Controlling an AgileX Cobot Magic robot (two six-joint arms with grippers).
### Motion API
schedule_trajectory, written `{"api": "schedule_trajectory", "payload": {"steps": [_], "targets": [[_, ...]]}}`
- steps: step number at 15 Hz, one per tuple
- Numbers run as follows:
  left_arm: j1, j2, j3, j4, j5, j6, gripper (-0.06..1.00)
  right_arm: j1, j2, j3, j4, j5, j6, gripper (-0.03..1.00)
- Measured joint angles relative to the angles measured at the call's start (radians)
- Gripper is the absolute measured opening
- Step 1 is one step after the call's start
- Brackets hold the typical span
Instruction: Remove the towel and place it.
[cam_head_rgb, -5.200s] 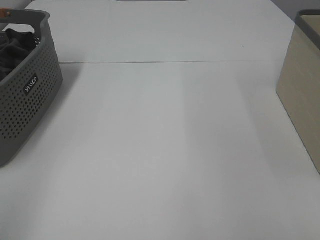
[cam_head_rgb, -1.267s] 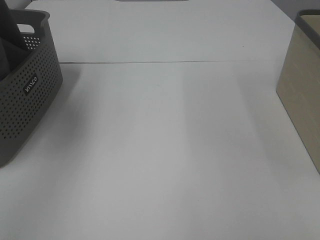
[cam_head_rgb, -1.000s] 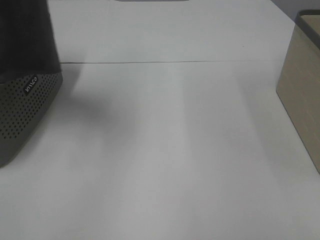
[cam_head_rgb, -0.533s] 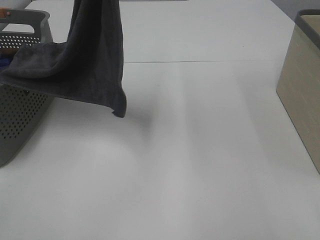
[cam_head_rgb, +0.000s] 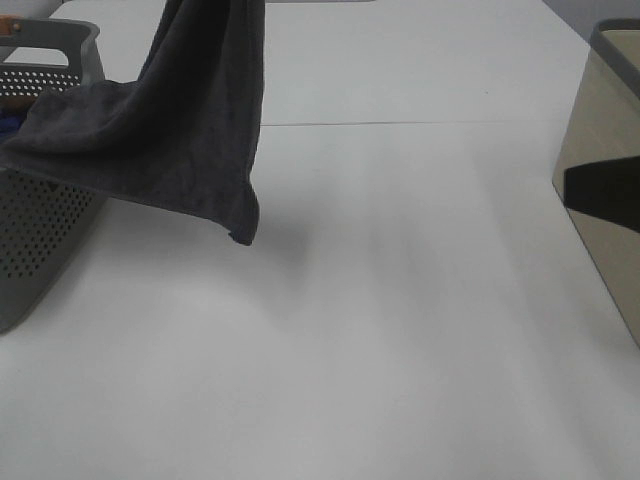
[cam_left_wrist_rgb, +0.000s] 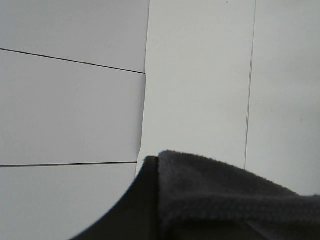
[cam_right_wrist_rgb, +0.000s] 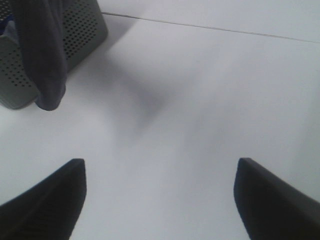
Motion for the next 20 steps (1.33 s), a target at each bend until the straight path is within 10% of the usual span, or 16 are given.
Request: {"api": "schedule_trajectory", "payload": {"steps": [3,7,12,20], "targets": [[0.000,0.000,0.000,0.000,-0.002,-0.057,0.00,0.021,0.181,0.000,0.458,0.024,-0.467,0.79],[0.000,0.000,0.000,-0.026,-0.049,-0.064,0.00,0.339,0.367,-0.012,0.779,-0.212,-0.748,0.79],[0.000,0.000,0.000,-0.059,-0.054,-0.067,0.00,0.624,0.559,-0.186,0.856,-0.477,-0.798,0.78],[0.000,0.000,0.000,-0.117,-0.054,-0.067,0.00,0.727,0.854,-0.394,0.874,-0.548,-0.786,0.77]]}}
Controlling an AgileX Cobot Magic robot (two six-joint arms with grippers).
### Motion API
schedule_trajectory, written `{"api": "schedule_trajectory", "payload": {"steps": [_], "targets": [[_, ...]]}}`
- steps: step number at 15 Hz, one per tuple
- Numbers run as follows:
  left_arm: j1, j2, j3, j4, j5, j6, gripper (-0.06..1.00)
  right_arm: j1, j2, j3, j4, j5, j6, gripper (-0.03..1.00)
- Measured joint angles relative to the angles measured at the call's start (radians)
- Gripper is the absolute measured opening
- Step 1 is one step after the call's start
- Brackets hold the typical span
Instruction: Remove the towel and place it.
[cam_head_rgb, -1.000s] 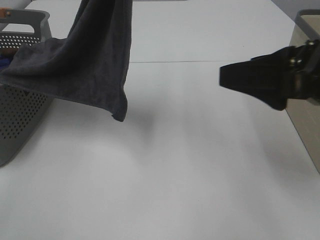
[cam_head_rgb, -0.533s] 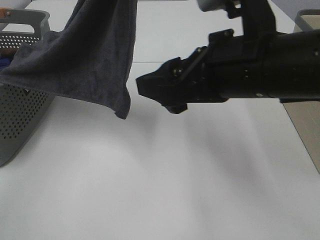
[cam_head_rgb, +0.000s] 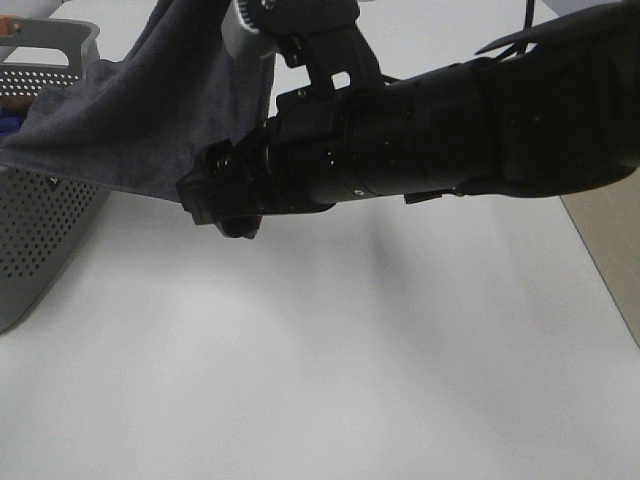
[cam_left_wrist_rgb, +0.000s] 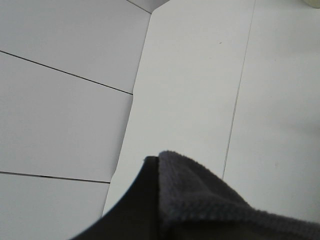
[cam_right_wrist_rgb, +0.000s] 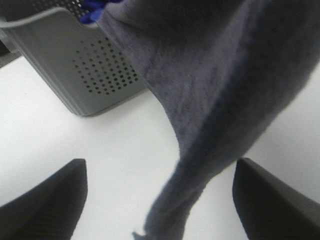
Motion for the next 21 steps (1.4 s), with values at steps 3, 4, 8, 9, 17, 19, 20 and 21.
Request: {"api": "schedule_trajectory", "payload": {"steps": [3,4,8,9,17,19,20,21], "targets": [[0.000,0.000,0.000,-0.002,0.000,0.000,0.00,0.000,0.056,-0.002,0.000,-0.017,0.032,0.71],[0.000,0.000,0.000,-0.002,0.000,0.000,0.00,0.000,0.057,-0.002,0.000,-0.017,0.050,0.67],[0.000,0.000,0.000,-0.002,0.000,0.000,0.00,0.000,0.031,-0.002,0.000,-0.052,0.057,0.51],[0.000,0.000,0.000,-0.002,0.000,0.000,0.00,0.000,0.017,-0.002,0.000,-0.058,0.057,0.47],[0.000,0.000,0.000,-0.015,0.000,0.000,0.00,0.000,-0.138,0.114,-0.074,0.014,0.051,0.01],[0.000,0.000,0.000,-0.019,0.000,0.000,0.00,0.000,-0.153,0.114,-0.187,0.171,0.071,0.01],[0.000,0.000,0.000,-0.029,0.000,0.000,0.00,0.000,-0.153,0.114,-0.295,0.273,0.126,0.01],[0.000,0.001,0.000,-0.048,0.002,0.000,0.00,0.000,-0.153,0.114,-0.421,0.354,0.216,0.01]]}}
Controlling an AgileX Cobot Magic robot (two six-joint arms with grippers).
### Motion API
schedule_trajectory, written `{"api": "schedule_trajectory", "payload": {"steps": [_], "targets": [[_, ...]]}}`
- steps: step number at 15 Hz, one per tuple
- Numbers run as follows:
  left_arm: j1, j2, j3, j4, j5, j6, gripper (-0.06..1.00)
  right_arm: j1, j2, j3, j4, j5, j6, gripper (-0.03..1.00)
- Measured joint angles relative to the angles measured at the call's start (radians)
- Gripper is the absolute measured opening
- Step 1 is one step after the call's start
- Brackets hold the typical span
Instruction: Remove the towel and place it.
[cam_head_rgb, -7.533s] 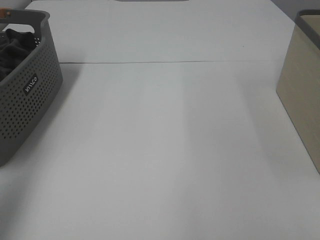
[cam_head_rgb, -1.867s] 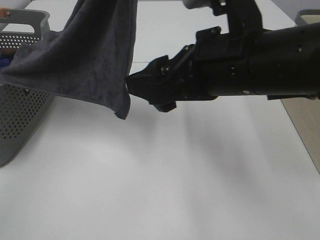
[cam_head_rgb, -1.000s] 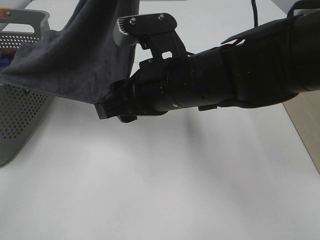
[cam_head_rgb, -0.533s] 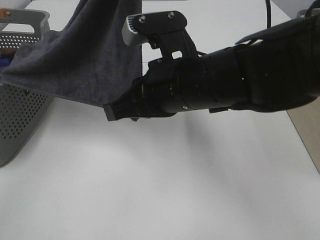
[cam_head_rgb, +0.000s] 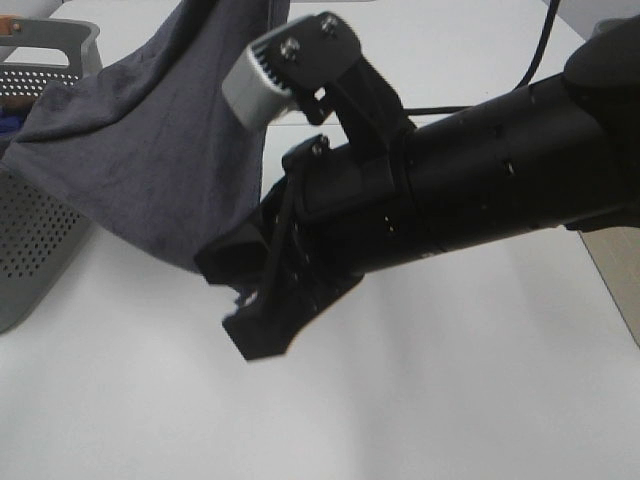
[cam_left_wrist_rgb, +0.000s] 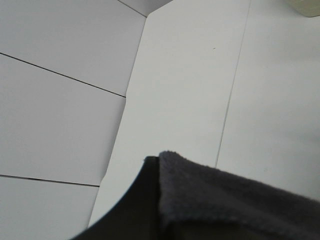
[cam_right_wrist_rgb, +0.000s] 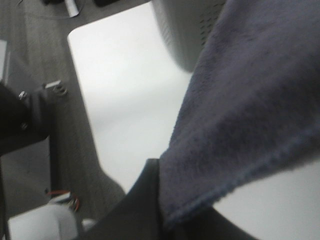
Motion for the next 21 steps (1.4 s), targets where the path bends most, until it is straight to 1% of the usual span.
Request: {"api": "schedule_trajectory", "payload": {"steps": [1,3,4,6,7,8,9,10,11,12,14,15,16,18,19,21], "targets": [[0.000,0.000,0.000,-0.017,0.009,0.000,0.00,0.000,-0.001,-0.006,-0.153,0.057,0.122,0.01],[-0.009,0.001,0.000,-0.034,0.024,0.000,0.00,-0.004,-0.001,-0.045,-0.458,0.124,0.455,0.01],[-0.009,0.001,0.000,-0.041,0.023,0.000,0.00,-0.005,-0.001,-0.073,-0.590,0.157,0.615,0.01],[-0.009,0.001,0.000,-0.077,0.007,-0.007,0.00,-0.005,-0.001,-0.139,-0.819,0.208,0.968,0.01],[-0.009,0.001,0.000,-0.101,-0.001,-0.020,0.00,-0.005,-0.001,-0.165,-0.916,0.209,1.112,0.01],[-0.009,0.001,0.000,-0.128,-0.002,-0.036,0.00,-0.005,-0.001,-0.186,-1.021,0.194,1.232,0.01],[-0.009,0.001,0.000,-0.143,-0.002,-0.058,0.00,-0.005,-0.001,-0.195,-1.104,0.188,1.310,0.01],[-0.009,0.001,0.000,-0.147,-0.002,-0.113,0.00,-0.005,-0.001,-0.197,-1.224,0.205,1.408,0.01],[-0.009,0.001,0.000,-0.147,-0.002,-0.113,0.00,-0.005,-0.001,-0.197,-1.224,0.205,1.408,0.01],[-0.009,0.001,0.000,-0.151,-0.002,-0.179,0.00,-0.005,-0.001,-0.210,-1.311,0.262,1.435,0.01],[-0.009,0.001,0.000,-0.141,-0.002,-0.229,0.00,-0.005,-0.004,-0.283,-1.425,0.405,1.438,0.01],[-0.007,0.001,0.000,-0.125,-0.002,-0.251,0.00,-0.005,-0.007,-0.344,-1.491,0.497,1.439,0.01],[-0.003,0.001,0.000,-0.102,-0.003,-0.264,0.00,-0.004,-0.012,-0.405,-1.553,0.574,1.439,0.01],[0.010,0.001,0.000,-0.027,-0.010,-0.292,0.00,-0.004,-0.013,-0.532,-1.686,0.702,1.439,0.01],[0.026,0.000,0.000,0.008,-0.020,-0.316,0.00,-0.004,-0.013,-0.591,-1.746,0.744,1.439,0.01],[0.080,0.000,0.000,0.063,-0.080,-0.385,0.00,-0.004,-0.013,-0.716,-1.873,0.768,1.439,0.01]]}}
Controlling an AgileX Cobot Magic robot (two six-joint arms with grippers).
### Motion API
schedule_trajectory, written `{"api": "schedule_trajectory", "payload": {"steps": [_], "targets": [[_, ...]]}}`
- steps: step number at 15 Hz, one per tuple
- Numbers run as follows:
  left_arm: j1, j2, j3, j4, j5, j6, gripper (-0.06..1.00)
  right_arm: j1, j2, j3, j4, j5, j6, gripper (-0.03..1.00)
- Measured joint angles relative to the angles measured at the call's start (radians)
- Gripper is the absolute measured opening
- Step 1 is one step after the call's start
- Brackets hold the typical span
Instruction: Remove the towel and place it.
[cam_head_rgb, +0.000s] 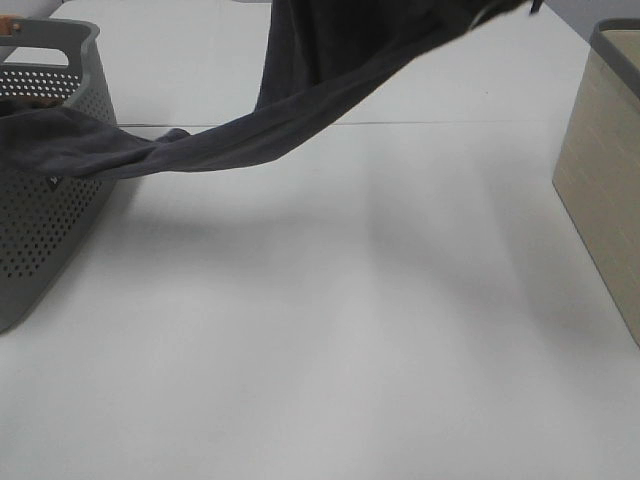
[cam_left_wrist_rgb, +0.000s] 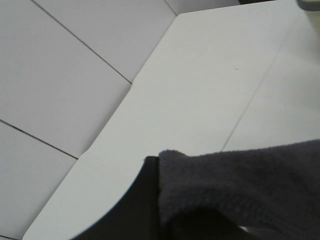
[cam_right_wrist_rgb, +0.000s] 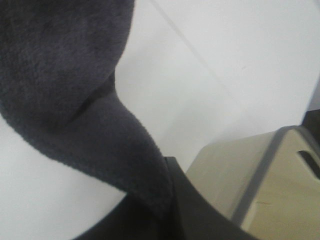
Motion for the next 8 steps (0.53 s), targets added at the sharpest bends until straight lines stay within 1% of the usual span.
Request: {"api": "schedule_trajectory", "payload": {"steps": [1,2,4,5,6,7,8], "targets": [[0.028,0.000,0.000,0.015,-0.045,-0.033,0.00,0.000,0.000,-0.025,-0.032,0.000,0.000,0.01],[0.041,0.000,0.000,0.016,-0.065,-0.044,0.00,0.000,0.000,-0.083,-0.094,-0.009,-0.001,0.01],[0.098,0.000,0.000,0.018,-0.173,-0.073,0.00,0.000,0.009,-0.176,-0.198,-0.062,-0.008,0.01],[0.140,0.000,0.000,0.020,-0.304,-0.079,0.00,0.000,0.029,-0.252,-0.296,-0.133,-0.012,0.01],[0.157,0.000,0.000,0.020,-0.367,-0.081,0.00,0.000,0.039,-0.276,-0.335,-0.179,-0.013,0.01],[0.164,0.000,0.000,0.020,-0.402,-0.082,0.00,0.000,0.042,-0.282,-0.347,-0.197,-0.014,0.01],[0.172,0.000,0.000,0.020,-0.472,-0.082,0.00,0.000,0.051,-0.289,-0.375,-0.236,-0.014,0.01]]}}
